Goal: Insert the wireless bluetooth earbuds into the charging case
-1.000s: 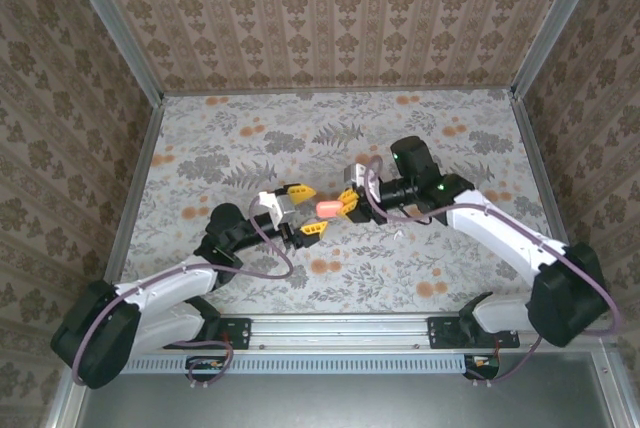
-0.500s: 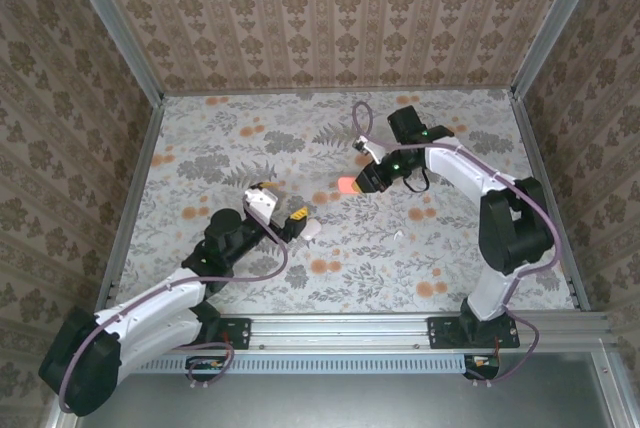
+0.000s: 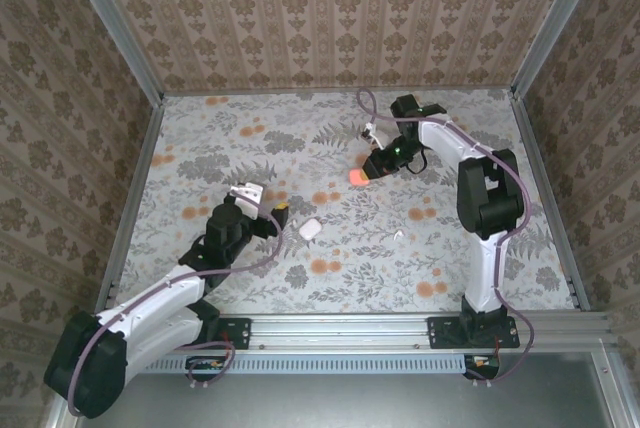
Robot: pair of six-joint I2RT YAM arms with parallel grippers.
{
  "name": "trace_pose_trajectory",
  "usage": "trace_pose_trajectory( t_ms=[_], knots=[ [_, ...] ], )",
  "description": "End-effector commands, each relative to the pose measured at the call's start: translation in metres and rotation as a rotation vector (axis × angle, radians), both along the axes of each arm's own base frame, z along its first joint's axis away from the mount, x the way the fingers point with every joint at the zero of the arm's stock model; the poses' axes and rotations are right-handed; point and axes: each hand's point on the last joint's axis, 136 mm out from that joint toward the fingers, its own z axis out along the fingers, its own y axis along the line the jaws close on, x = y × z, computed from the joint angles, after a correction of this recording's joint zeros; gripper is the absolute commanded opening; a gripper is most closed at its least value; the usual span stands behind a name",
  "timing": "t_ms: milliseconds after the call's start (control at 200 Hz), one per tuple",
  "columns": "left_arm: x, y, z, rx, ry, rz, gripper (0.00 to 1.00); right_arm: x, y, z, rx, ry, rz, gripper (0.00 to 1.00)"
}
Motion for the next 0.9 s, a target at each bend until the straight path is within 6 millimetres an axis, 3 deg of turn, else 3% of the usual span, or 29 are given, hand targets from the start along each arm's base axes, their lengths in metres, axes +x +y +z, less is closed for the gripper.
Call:
trace_pose_trajectory(
  t_ms=[0, 895],
  knots=[
    [0.004, -0.003, 0.013, -0.038, -0.006, -0.003, 0.93, 0.000, -0.005, -0.003, -0.017, 0.066, -0.019, 0.16],
    [0.009, -0.017, 0.010, -0.028, 0.019, -0.089, 0.93, 0.018, -0.019, -0.044, 0.020, 0.252, -0.038, 0.18]
  ],
)
